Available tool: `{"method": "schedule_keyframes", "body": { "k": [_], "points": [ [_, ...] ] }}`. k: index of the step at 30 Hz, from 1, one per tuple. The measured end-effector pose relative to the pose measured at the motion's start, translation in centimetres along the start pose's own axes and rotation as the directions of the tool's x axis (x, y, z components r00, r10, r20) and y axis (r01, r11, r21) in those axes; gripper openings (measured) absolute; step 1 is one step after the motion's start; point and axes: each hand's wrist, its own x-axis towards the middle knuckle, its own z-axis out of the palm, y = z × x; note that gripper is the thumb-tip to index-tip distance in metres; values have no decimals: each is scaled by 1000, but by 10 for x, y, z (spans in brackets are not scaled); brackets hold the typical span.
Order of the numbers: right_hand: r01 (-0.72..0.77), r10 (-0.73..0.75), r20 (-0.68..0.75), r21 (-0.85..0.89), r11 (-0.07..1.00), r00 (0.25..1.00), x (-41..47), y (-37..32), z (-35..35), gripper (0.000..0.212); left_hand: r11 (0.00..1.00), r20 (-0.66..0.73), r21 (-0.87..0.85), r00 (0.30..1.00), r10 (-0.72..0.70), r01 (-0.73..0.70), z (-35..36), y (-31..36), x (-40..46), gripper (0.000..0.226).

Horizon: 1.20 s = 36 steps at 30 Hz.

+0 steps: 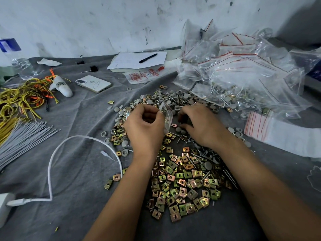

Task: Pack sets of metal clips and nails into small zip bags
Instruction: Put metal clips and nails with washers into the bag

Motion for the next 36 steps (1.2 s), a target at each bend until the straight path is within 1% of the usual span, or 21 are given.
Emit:
{"method": "schedule_keyframes", "body": {
  "k": [3, 5, 7, 8, 10, 12, 15, 17, 19, 20, 21, 22, 23, 25, 26, 27, 28, 30, 32, 34, 36],
  "points": [
    [4, 7, -55, 202, 979, 998, -1, -1, -1, 26, 1000, 28, 6, 1000, -11, 10, 0, -1, 0, 11],
    [50, 11, -199, 297, 954, 980, -2, -2, -2, 19, 1000, 61, 20, 998, -5, 4, 0, -2, 0, 12],
    [161, -39, -347, 331, 930, 937, -3, -3, -5, 15, 999, 90, 30, 996, 9, -12, 0, -2, -1, 14],
    [217, -78, -385, 334, 917, 920, -3, -4, -7, 14, 999, 98, 37, 995, 21, -25, 0, -2, -1, 16],
    [288, -154, -389, 316, 904, 908, -4, -6, -7, 16, 997, 99, 50, 994, 47, -52, 1, -2, -1, 19],
    [300, -191, -349, 293, 908, 918, -5, -9, -4, 18, 997, 91, 47, 994, 56, -61, 2, -3, -1, 16],
    [257, -148, -337, 306, 917, 930, -5, -9, -1, 18, 999, 64, 30, 997, 43, -45, 1, -4, 0, 12],
    [247, -110, -387, 326, 913, 916, -4, -6, -2, 15, 999, 50, 15, 998, 40, -41, 0, -3, 1, 11],
    [238, -87, -427, 312, 920, 900, -3, -4, -3, 15, 999, 78, -26, 996, 43, -41, -1, -1, 1, 10],
    [218, -57, -418, 351, 911, 907, -3, -3, -3, 17, 997, 115, -68, 992, 45, -38, -1, 0, 1, 11],
    [183, -7, -370, 442, 878, 929, -3, -2, -4, 20, 990, 173, -139, 984, 45, -21, -3, 2, 2, 12],
    [135, 38, -286, 561, 816, 957, -3, -2, -6, 24, 969, 259, -244, 965, 35, 30, -5, 4, 3, 14],
    [93, 49, -191, 669, 737, 980, -3, -2, -7, 28, 923, 373, -363, 928, 19, 127, -8, 6, 4, 15],
    [19, -17, -11, 802, 596, 1000, -4, -2, -11, 40, 759, 598, -526, 802, 9, 383, -14, 12, 7, 10],
    [-22, -67, 71, 835, 550, 995, -5, -3, -12, 47, 676, 655, -562, 755, 13, 477, -17, 14, 8, 8],
    [-57, -116, 138, 849, 525, 984, -7, -3, -13, 49, 613, 675, -586, 738, 7, 530, -19, 15, 9, 7],
    [-78, -149, 178, 854, 514, 973, -9, -4, -14, 45, 566, 677, -603, 736, -9, 562, -20, 15, 10, 6],
    [-74, -159, 177, 861, 503, 971, -11, -5, -13, 25, 514, 659, -622, 749, -63, 591, -20, 15, 10, 7],
    [-37, -121, 106, 882, 469, 987, -9, -4, -13, 15, 533, 626, -620, 772, -105, 576, -18, 13, 11, 4],
    [-31, -44, 52, 925, 379, 998, -7, -2, -13, 10, 597, 562, -605, 814, -149, 527, -15, 11, 11, 5],
    [-26, 29, 18, 955, 296, 999, -6, 0, -13, 6, 618, 494, -612, 849, -188, 493, -13, 8, 11, 23]
  ]
}}
